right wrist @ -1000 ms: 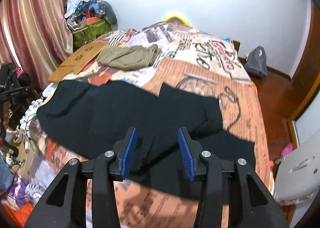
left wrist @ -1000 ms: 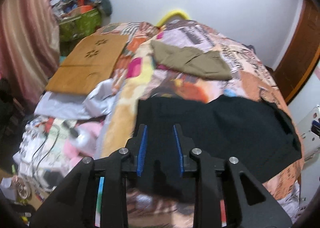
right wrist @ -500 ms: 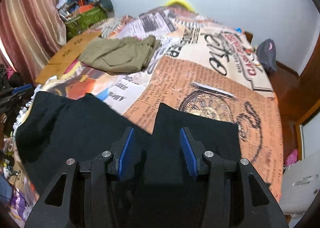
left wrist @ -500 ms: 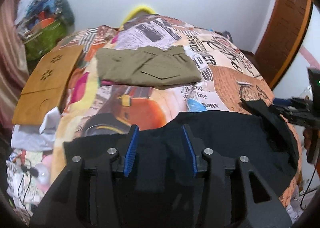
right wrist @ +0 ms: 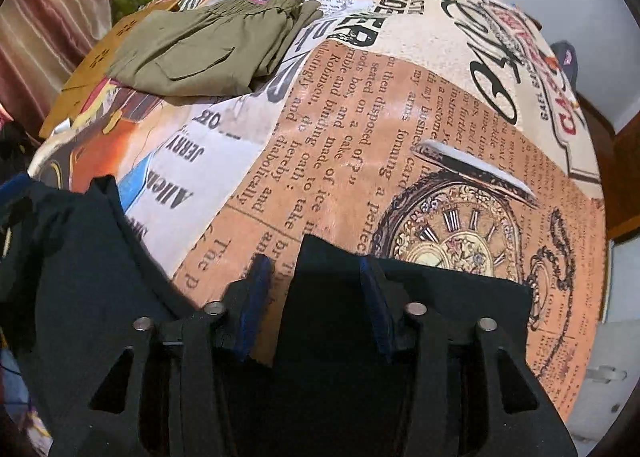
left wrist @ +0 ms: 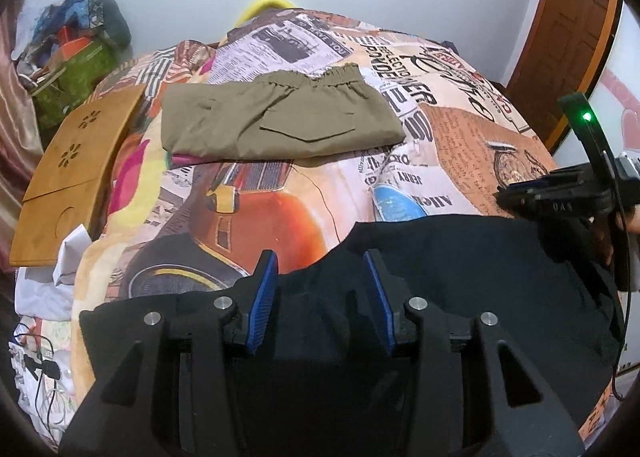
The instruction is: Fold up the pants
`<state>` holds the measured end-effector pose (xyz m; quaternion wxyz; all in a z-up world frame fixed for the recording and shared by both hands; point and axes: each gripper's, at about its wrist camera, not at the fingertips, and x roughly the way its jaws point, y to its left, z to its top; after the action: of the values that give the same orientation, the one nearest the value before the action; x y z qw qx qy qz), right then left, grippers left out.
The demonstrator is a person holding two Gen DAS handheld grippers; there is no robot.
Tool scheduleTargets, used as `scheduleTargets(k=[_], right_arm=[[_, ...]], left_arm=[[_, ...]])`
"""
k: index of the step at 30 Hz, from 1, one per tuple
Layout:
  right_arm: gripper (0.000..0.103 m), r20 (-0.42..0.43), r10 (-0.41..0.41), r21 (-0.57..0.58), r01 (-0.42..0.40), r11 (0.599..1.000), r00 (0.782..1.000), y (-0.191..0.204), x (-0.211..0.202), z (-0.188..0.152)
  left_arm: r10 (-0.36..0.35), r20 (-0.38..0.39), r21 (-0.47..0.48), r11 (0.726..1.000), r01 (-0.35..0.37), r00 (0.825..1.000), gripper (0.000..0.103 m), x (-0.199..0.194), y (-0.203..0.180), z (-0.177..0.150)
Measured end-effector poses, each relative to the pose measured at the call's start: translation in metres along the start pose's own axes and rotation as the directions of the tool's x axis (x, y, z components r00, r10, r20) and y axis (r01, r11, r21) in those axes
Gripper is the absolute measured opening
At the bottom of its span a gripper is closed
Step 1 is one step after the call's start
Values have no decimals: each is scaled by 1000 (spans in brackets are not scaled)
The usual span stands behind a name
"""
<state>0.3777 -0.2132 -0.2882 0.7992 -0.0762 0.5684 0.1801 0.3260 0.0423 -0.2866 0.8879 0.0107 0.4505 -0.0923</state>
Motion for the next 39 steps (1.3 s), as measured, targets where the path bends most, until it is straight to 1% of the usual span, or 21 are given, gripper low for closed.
scheduleTargets(k=[2, 3, 4, 7, 9, 11, 12, 13, 15, 17, 18, 20, 24, 25, 29, 32, 34, 36, 39], right_arm=[[14, 2, 7, 0, -7, 1000, 1000, -3, -1, -1], [9, 10, -2, -4, 2, 1000, 1000, -3, -5, -3], [7, 17, -8, -12, 9, 1000, 1000, -3, -7, -2], [6, 75, -28, -26, 30, 999, 997, -4, -29, -9], [6, 128, -41, -22, 44, 999, 991, -8, -49, -16], [6, 180, -51, -6, 53, 999, 982, -14, -73, -24], [6, 212, -52, 11, 51, 999, 976, -20, -90, -31], [6, 232, -55, 24, 51, 998, 971, -24, -99, -32], [6, 285, -67, 55, 53, 997, 956, -36, -130, -49], [6, 322, -81, 80, 58, 995, 943, -42, -149, -57], [6, 343, -85, 97, 55, 994, 936, -49, -164, -70], [6, 362, -97, 120, 57, 991, 927, -56, -177, -82], [6, 379, -133, 170, 72, 983, 916, -77, -201, -128], [6, 379, -137, 184, 71, 980, 915, -81, -203, -136], [6, 359, -165, 264, 70, 962, 919, -102, -205, -188], [6, 309, -150, 328, 43, 944, 939, -115, -187, -227], [6, 278, -134, 356, 28, 934, 951, -120, -171, -246], [6, 247, -109, 382, 6, 924, 963, -124, -152, -261], [6, 224, -67, 403, -29, 915, 972, -127, -130, -273]], left_arm=[[-11, -9, -2, 1000, 11, 1000, 44, 1, -2, 0], [-15, -12, -3, 1000, 15, 1000, 44, 1, -2, -1], [-19, -15, -3, 1000, 19, 1000, 44, 0, -4, -1], [-26, -21, 7, 1000, 26, 999, 44, -5, -13, -2], [-30, -19, 23, 999, 31, 999, 44, -11, -22, -3], [-36, -14, 40, 999, 36, 999, 48, -19, -33, -3], [-39, -9, 49, 998, 39, 999, 52, -23, -38, -3], [-43, -4, 55, 998, 44, 999, 55, -27, -43, -3], [-61, 2, 70, 996, 61, 998, 56, -35, -56, -4], [-75, 2, 81, 994, 75, 997, 58, -42, -69, -4], [-81, 2, 84, 993, 81, 997, 58, -43, -73, -4], [-97, -5, 92, 991, 97, 995, 59, -47, -87, -5], [-107, -19, 124, 986, 108, 994, 60, -50, -118, -9], [-109, -27, 131, 985, 112, 994, 60, -50, -124, -11], [-116, -55, 158, 980, 123, 992, 60, -49, -146, -16], [-123, -81, 177, 975, 136, 989, 61, -46, -162, -19], [-135, -107, 187, 970, 153, 985, 61, -41, -174, -19], [-138, -129, 207, 965, 162, 982, 61, -35, -187, -17], [-137, -161, 253, 951, 175, 977, 61, -26, -209, -11]])
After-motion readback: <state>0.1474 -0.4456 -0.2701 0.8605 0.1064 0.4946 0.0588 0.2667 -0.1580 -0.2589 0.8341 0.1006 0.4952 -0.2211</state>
